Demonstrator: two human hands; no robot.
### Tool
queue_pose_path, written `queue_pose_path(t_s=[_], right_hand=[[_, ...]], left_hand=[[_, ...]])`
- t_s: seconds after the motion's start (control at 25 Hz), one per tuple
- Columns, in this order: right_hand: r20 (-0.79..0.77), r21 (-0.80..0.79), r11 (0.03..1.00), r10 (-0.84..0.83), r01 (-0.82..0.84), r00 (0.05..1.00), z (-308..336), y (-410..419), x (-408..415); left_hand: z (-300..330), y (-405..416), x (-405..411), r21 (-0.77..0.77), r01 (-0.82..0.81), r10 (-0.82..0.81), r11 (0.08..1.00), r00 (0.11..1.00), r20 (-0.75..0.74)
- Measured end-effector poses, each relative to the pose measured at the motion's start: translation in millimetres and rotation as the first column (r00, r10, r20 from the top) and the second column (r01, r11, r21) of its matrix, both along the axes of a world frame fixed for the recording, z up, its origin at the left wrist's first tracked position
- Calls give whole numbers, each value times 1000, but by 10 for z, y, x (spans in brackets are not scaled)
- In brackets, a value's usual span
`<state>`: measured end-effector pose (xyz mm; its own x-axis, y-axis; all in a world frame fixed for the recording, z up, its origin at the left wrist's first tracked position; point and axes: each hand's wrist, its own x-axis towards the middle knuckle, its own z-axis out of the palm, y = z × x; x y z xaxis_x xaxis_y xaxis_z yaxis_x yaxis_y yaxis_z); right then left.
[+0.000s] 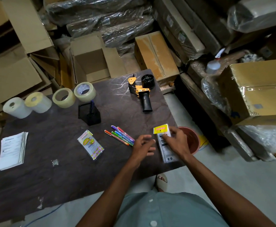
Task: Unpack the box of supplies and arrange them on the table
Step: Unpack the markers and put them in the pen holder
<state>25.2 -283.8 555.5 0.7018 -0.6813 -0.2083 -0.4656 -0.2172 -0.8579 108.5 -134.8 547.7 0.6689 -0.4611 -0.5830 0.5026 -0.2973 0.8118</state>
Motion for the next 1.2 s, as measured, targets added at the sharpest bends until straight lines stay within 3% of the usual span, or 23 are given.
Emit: queue_pose_path(t_s=[0.08, 0.16, 0.24, 0.4, 0.52, 0.76, 1.04, 1.2], right_hand=[[110, 203, 979, 9, -31, 994, 104, 101, 190], [184, 463, 885, -47, -44, 982, 199, 212, 408], [186, 572, 818, -59, -59, 981, 280, 337, 605], [214, 482, 866, 28, -130, 976, 315, 597, 848], [176, 306, 932, 143, -192, 974, 321, 766, 924], [117, 39, 911, 403, -409, 908, 315, 1115, 926], [88, 0, 894, 447, -448, 890, 462, 1413, 1119], [135, 62, 891, 439, -450, 888, 492, 1504, 1145]], left_hand=[[84, 48, 60, 10, -53, 54, 999, 999, -8], [198, 115, 145, -31, -72, 70, 997, 996, -51], [289, 212, 227, -93, -87, 80, 992, 994, -77], [376, 475, 335, -177, -191, 185, 965, 981, -52], [420, 714, 431, -178, -328, 325, 928, 945, -45], [541, 1135, 737, -190, -502, 506, 844, 862, -33], [609, 1505, 971, -216, -439, 448, 872, 894, -9], [575, 1580, 1023, -216, -426, 439, 879, 898, 17]])
